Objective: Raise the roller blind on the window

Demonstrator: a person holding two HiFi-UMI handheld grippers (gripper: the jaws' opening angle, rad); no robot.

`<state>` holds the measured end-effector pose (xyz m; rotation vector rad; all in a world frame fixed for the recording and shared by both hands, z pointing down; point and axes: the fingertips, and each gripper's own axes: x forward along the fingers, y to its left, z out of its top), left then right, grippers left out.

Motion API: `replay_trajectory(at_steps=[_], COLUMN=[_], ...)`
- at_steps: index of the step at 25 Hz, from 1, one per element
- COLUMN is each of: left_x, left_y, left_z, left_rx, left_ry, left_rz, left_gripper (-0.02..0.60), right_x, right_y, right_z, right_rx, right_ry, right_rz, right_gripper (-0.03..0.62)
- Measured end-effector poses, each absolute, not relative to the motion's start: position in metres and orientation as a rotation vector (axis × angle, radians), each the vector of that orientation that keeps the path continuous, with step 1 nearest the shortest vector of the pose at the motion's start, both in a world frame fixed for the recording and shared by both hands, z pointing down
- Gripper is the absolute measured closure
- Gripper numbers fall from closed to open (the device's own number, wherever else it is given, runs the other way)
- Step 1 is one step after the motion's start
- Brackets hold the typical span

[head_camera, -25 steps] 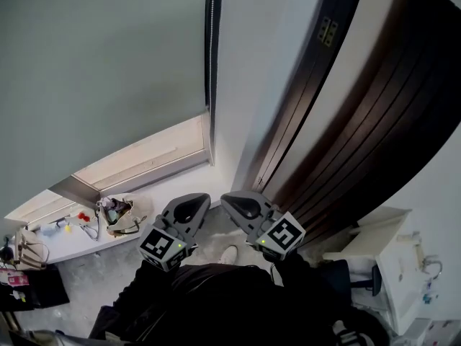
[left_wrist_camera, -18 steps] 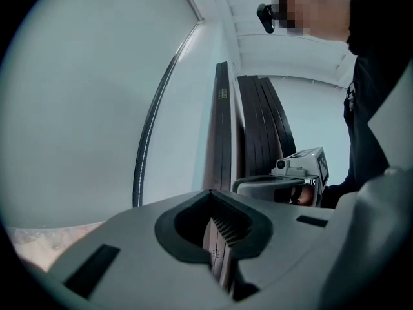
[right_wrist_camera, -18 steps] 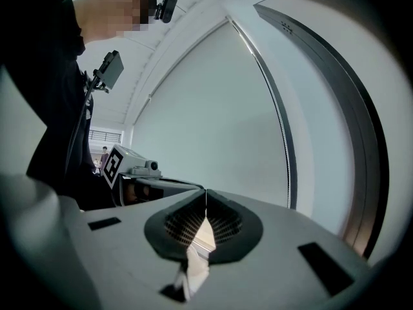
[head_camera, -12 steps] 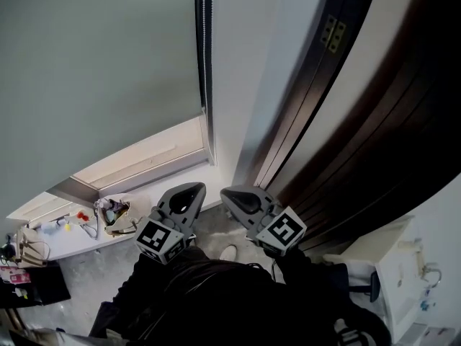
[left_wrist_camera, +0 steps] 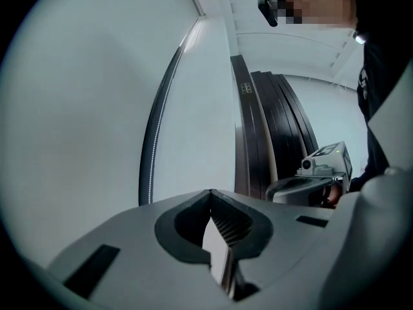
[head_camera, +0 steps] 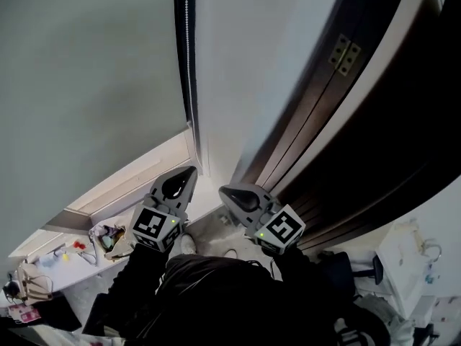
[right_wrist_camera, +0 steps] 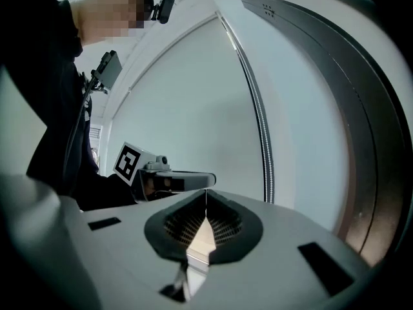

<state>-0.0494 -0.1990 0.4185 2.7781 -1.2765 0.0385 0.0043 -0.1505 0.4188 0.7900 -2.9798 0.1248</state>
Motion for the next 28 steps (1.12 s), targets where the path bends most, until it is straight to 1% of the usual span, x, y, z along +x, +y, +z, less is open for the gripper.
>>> replay_trajectory(at_steps=[4,5,7,11,14,20,25,26,27,28], left_x=[-0.052,-0.050,-0.049,-0.043,-0.035,-0.028,-0.023,-0.025,-0.028,-0.030], left_y=[-0.241,-0.252,-0.271,-0.303,-0.327,-0.360,-0.368,-0.368,-0.368,-0.367], left_z=[0.407,0.405,0.402,0.386,0.368,0.345,0.341,0.339,0.338,0.337], left_rx=[2.855,2.867,2.876,2.925,2.959,2.991,2.988,2.979,2.974,2.976], left_ry=[-1.207,-1.179,-1.133,-1.043,-1.021,-0.991,-0.938,-0.951,-0.968,-0.980], left_rz=[0.076,0.092,0.102,0.092,0.057,0.020,-0.001,-0.017,-0.028,-0.030], left_gripper=[0.573,0.559,0.496,0.421,0.403,0.403,0.405,0.433,0.534,0.558], right_x=[-0.005,-0.008,-0.012,-0.015,-0.010,-0.005,-0.001,0.000,0.000,0.001], right_y=[-0.171,-0.176,-0.182,-0.190,-0.195,-0.204,-0.206,-0.207,-0.208,-0.209], right_z=[0.412,0.410,0.412,0.414,0.414,0.420,0.425,0.426,0.427,0.428], right_rx=[0.863,0.869,0.885,0.953,1.007,1.076,1.108,1.114,1.120,1.124], right_ry=[-2.962,-2.970,-2.948,-2.913,-2.896,-2.870,-2.860,-2.857,-2.854,-2.852], right_rz=[0.117,0.110,0.111,0.122,0.140,0.152,0.175,0.182,0.184,0.180], right_gripper=[0.588,0.588,0.588,0.588,0.588,0.588,0.588,0.588,0.588,0.588])
